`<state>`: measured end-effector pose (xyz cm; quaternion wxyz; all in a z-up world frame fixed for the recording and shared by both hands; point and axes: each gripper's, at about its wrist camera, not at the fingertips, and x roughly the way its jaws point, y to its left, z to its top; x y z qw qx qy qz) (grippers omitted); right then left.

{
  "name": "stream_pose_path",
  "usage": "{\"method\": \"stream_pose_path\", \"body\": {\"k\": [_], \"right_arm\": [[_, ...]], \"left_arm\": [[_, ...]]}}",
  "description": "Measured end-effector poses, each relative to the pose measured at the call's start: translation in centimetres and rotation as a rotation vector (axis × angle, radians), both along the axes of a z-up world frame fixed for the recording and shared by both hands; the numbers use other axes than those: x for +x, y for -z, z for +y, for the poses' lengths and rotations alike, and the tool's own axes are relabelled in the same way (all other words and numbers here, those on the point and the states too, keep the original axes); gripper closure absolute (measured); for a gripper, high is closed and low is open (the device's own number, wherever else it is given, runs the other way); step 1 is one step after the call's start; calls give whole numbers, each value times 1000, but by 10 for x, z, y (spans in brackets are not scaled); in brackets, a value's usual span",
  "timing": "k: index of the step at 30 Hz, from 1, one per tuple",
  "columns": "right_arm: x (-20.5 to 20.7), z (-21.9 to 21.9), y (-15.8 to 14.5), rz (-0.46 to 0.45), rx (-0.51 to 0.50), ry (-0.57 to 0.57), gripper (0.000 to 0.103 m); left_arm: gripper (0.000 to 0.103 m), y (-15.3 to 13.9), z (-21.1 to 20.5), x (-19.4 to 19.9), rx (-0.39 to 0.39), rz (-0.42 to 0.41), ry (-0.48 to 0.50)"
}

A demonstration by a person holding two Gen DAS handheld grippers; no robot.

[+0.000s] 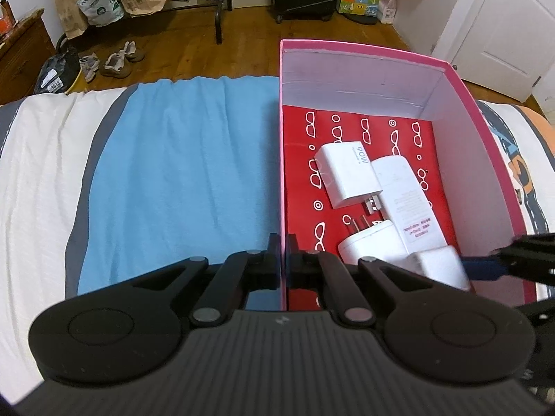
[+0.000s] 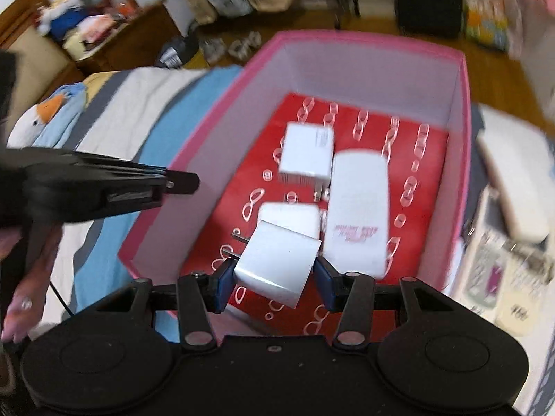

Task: Organize rigid objects
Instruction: 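Carry the cube charger into the pink box and open the right gripper, then move the right gripper to the long white block and grasp it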

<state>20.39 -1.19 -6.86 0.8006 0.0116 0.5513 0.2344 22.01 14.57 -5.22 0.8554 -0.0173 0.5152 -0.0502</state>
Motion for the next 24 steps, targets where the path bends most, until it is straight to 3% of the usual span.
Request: {"method": "stream_pose_path", "body": {"k": [7,16,20,24], "right_arm": [[3,9,16,116,11,-3,42],[-22,-50,-62,-22,88,-22,41],[-29,-89,-82,-87,24,-11,41],[-27,-120,-76,-100,-51,17,41]], "left_arm": [[101,1,3,1,-12,6,-1],[101,1,2,3,-6,6,-2],[101,2,0,4,6,12,-6],[101,2,-3,4,21,13,-8]]}}
